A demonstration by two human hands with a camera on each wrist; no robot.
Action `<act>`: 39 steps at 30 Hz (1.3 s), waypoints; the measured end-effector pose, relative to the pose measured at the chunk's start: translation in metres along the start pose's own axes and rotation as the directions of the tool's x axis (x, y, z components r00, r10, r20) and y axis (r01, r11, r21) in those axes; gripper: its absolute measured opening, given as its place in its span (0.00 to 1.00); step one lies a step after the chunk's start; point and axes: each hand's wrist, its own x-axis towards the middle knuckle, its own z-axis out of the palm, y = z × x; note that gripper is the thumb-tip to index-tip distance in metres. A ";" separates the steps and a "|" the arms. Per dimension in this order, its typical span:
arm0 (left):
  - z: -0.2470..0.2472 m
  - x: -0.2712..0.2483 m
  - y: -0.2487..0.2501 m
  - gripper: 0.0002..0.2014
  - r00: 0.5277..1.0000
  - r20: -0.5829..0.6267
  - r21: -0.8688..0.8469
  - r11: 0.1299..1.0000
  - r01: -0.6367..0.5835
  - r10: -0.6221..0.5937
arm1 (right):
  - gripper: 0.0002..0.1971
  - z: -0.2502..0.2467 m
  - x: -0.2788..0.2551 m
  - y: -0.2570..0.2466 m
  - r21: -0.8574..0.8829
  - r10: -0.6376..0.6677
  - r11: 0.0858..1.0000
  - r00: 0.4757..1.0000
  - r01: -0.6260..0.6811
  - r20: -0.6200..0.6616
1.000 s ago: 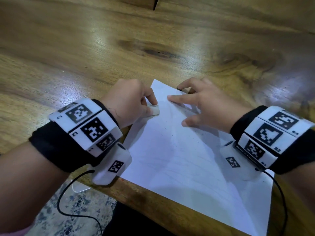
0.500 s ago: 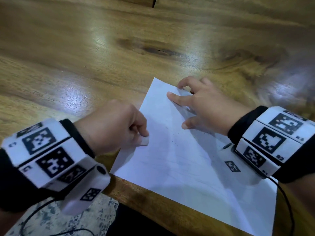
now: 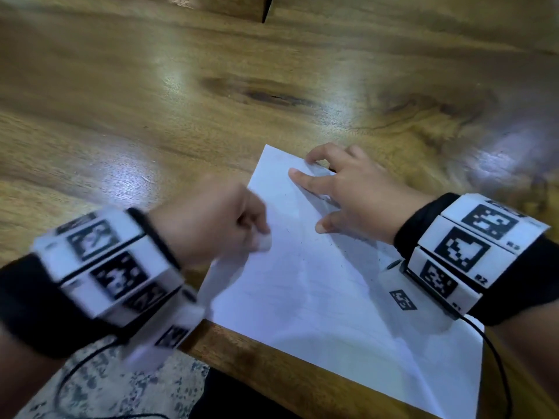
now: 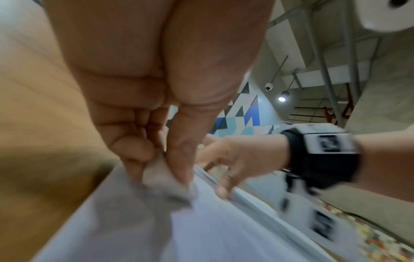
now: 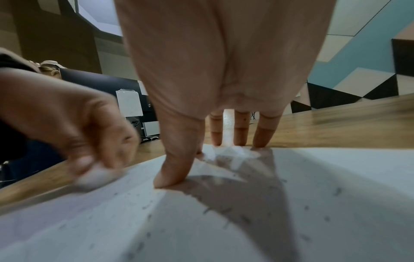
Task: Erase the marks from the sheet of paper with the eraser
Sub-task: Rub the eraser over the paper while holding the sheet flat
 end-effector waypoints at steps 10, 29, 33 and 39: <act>0.017 -0.012 0.002 0.03 0.993 0.102 0.004 0.998 -0.059 0.058 | 0.38 0.002 -0.002 0.001 0.038 -0.030 0.999 0.999 0.031 -0.024; 0.024 -0.017 0.009 0.04 0.994 0.103 -0.005 0.999 -0.039 0.040 | 0.40 -0.002 -0.008 -0.004 -0.145 -0.061 0.987 0.998 0.062 0.009; 0.007 0.009 0.011 0.05 0.999 -0.040 -0.035 0.999 -0.011 0.010 | 0.41 -0.003 -0.006 -0.007 -0.116 -0.126 0.984 0.990 0.132 0.058; 0.009 0.021 0.013 0.04 0.991 -0.125 0.015 0.999 -0.040 0.042 | 0.46 0.000 -0.006 -0.004 -0.091 -0.137 0.985 0.987 0.145 0.088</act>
